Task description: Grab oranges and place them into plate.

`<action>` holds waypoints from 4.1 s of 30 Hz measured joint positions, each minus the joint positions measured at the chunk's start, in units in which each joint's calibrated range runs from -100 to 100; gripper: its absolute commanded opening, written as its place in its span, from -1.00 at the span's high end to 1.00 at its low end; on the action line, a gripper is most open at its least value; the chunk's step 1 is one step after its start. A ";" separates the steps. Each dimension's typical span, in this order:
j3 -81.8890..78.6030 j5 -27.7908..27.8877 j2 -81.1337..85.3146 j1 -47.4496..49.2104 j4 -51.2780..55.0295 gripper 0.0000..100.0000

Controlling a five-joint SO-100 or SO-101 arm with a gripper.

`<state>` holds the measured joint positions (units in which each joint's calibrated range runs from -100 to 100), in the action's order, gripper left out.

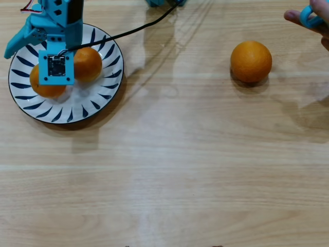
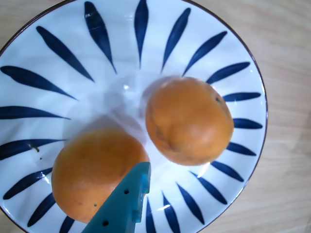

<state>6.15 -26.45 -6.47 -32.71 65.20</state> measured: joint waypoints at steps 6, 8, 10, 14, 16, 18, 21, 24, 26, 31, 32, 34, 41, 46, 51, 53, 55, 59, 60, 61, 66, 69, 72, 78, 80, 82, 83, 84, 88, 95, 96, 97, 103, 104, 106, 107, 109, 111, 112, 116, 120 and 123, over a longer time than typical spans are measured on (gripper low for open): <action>0.09 0.00 0.00 1.27 0.00 0.08; 0.09 0.00 0.00 3.71 0.00 0.09; 0.09 -0.16 0.00 6.16 1.55 0.13; 0.09 -3.18 4.15 13.51 7.92 0.33; 0.09 -4.90 7.87 16.72 11.54 0.40; 0.09 -6.42 11.93 20.77 14.64 0.45; 0.18 -8.24 17.69 28.03 18.43 0.57; -1.51 -10.75 22.85 34.61 21.36 0.57; -4.78 -13.15 24.38 39.00 22.31 0.58; -16.56 -22.27 25.05 54.20 22.31 0.57; -17.00 -23.68 25.14 56.06 22.39 0.57; -17.18 -26.97 25.14 60.28 22.31 0.57; -15.41 -34.32 25.14 72.35 22.31 0.57; -13.55 -37.66 24.55 77.25 20.93 0.55; -9.56 -38.34 18.37 80.71 13.26 0.20; -7.88 -38.81 16.42 82.31 11.89 0.17; -7.26 -40.38 14.90 82.82 10.94 0.16; -7.08 -43.77 11.60 83.83 10.42 0.16; -6.99 -44.03 10.41 84.09 10.42 0.16; -7.08 -44.34 8.72 84.09 9.91 0.16; -7.08 -44.50 2.96 83.75 2.93 0.16; -6.99 -44.50 -0.34 83.75 -0.43 0.17; -6.99 -44.50 -2.96 83.58 -0.78 0.16; -6.91 -44.50 -6.43 81.98 -1.03 0.16; -7.88 -44.50 -7.11 81.89 -1.12 0.16; -8.76 -44.50 -7.53 81.13 -1.12 0.16; -9.21 -44.50 -7.70 80.79 -1.12 0.16; -9.74 -44.50 -7.70 80.79 -1.12 0.16; -12.75 -44.50 -7.62 79.61 -1.12 0.17; -14.52 -44.50 -7.02 79.36 -1.12 0.26; -14.52 -44.50 -7.02 79.36 -1.29 0.32; -14.52 -44.50 -7.02 79.36 -1.38 0.35; -14.61 -44.50 -7.02 78.85 -1.38 0.40; -14.70 -44.50 -7.02 78.85 -1.38 0.40; -14.70 -44.50 -6.94 78.85 -1.38 0.40; -14.70 -44.50 -6.94 78.77 -1.38 0.40; -14.79 -44.44 -6.69 78.77 -1.29 0.40; -13.55 -44.44 -5.84 78.01 -0.26 0.40; -13.01 -44.08 -5.33 77.50 0.78 0.40; -8.76 -40.38 -2.71 74.72 11.80 0.40; -3.81 -36.20 1.44 68.38 20.24 0.40; -0.71 -32.13 6.52 60.53 25.32 0.40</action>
<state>5.44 -58.58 0.04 27.82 90.53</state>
